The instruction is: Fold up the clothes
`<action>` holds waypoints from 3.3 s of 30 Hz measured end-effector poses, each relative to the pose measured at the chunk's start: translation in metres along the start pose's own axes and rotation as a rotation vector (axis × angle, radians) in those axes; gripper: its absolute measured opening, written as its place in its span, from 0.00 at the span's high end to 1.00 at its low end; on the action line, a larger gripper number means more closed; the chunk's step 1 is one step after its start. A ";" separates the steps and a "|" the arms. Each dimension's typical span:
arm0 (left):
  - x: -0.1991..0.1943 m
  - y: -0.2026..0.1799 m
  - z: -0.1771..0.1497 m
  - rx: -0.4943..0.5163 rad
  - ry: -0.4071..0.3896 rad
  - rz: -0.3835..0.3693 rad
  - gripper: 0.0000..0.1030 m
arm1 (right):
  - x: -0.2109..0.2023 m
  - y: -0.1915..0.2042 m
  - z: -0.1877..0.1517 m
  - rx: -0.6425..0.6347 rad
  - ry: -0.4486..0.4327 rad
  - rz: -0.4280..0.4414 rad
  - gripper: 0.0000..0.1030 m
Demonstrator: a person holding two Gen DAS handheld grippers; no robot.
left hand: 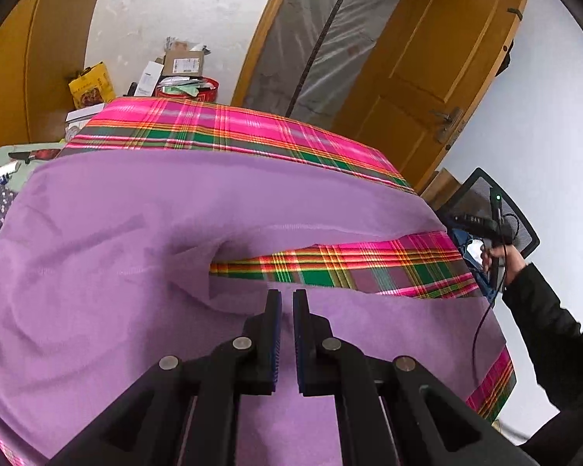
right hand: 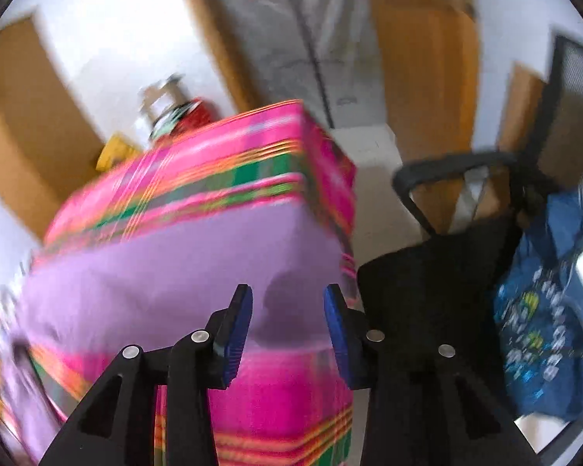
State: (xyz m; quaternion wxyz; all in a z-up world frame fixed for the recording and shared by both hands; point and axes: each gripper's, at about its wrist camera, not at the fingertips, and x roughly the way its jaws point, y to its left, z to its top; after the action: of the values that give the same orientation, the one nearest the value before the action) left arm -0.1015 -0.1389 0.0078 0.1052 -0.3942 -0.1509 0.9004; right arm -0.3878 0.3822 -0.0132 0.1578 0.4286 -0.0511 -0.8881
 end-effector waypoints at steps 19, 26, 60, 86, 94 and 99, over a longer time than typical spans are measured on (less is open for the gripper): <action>-0.016 0.020 -0.011 -0.053 -0.034 0.059 0.95 | 0.029 0.151 -0.033 -0.434 0.124 0.018 0.69; -0.015 0.038 -0.014 -0.103 -0.053 0.080 0.95 | 0.015 0.169 -0.046 -0.464 0.184 -0.057 0.68; -0.063 0.087 -0.069 -0.224 -0.082 0.148 0.95 | 0.048 0.378 -0.061 -0.532 0.186 0.235 0.67; -0.085 0.115 -0.083 -0.302 -0.106 0.196 0.95 | 0.072 0.454 -0.104 -0.592 0.137 0.211 0.62; -0.101 0.141 -0.087 -0.370 -0.151 0.255 0.95 | 0.069 0.457 -0.118 -0.629 0.142 0.198 0.56; -0.125 0.170 -0.096 -0.473 -0.223 0.300 0.92 | 0.049 0.434 -0.121 -0.576 0.169 0.267 0.55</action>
State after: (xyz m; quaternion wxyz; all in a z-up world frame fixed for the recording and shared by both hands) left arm 0.0414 -0.3176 -0.0292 -0.1409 -0.3243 -0.3070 0.8836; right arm -0.2196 -0.0386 -0.0278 0.3912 0.4281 0.1599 -0.7988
